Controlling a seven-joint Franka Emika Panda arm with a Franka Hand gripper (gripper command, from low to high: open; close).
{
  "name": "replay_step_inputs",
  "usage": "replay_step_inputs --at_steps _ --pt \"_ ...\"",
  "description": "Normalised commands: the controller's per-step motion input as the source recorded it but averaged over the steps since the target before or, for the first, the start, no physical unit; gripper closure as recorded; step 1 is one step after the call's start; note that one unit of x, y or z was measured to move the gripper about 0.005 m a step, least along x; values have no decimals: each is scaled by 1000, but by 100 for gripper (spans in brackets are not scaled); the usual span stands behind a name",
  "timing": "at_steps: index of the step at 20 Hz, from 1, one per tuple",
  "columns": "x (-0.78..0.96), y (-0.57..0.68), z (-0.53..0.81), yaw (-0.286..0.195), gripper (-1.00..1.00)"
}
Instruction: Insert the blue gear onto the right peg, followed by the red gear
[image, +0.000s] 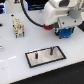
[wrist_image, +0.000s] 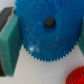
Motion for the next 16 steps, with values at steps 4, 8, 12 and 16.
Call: replay_step_inputs --at_steps 4,8,12,16 --pt "102 -13 362 0 100" --pt "273 -74 456 0 100" --pt "404 -205 477 0 100" --pt "529 -307 515 0 100"
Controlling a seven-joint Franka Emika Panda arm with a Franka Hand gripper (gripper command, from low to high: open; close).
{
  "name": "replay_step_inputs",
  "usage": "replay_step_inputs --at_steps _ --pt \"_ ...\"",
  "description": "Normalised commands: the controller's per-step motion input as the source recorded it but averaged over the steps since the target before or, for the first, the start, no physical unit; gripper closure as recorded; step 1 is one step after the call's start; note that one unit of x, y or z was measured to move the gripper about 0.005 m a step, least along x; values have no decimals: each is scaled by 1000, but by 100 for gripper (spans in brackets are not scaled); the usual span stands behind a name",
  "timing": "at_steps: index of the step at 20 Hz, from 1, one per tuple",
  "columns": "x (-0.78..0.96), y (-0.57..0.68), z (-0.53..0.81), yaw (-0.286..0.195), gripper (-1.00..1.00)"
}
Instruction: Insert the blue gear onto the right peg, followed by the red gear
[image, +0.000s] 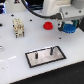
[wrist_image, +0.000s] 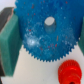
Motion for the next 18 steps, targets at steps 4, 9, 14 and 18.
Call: replay_step_inputs --at_steps 4,9,14,18 --pt "567 -380 466 0 100" --pt "585 -383 335 0 100" --pt "614 -400 229 0 100" --pt "638 -380 161 0 100"
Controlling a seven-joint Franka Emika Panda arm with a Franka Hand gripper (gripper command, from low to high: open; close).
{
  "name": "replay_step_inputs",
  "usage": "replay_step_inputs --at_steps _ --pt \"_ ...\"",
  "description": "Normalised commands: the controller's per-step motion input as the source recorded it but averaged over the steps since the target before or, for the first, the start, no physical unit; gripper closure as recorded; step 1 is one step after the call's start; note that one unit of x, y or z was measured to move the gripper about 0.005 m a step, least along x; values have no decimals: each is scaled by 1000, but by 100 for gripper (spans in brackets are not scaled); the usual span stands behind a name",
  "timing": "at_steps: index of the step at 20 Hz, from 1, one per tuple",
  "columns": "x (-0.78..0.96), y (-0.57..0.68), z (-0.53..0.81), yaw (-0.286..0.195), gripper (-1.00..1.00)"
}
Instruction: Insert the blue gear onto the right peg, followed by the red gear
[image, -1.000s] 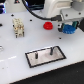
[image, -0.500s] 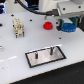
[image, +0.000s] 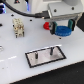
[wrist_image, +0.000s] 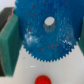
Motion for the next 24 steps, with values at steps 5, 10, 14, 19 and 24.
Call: replay_step_inputs --at_steps 5,10,14,19,24 --pt "683 -316 136 0 100" --pt "587 -236 47 0 100" --pt "378 -214 -5 0 100" --pt "300 -140 -18 0 100" --pt "223 -78 -40 0 100"
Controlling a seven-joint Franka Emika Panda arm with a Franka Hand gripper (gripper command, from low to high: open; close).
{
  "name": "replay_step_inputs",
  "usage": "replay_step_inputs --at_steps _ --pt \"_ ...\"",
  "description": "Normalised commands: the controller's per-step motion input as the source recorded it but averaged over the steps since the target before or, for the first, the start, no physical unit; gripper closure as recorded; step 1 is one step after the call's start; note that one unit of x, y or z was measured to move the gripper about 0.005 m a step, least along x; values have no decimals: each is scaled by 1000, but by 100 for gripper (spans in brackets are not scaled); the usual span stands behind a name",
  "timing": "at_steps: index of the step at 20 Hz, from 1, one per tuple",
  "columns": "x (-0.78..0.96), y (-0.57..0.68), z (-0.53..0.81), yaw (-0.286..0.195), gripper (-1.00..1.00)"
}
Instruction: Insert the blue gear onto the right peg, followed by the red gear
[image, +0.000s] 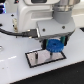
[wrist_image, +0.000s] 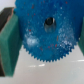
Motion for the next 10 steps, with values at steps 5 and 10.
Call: replay_step_inputs --at_steps 5,10 --pt "116 -19 -59 0 100" --pt "58 4 -86 0 100"
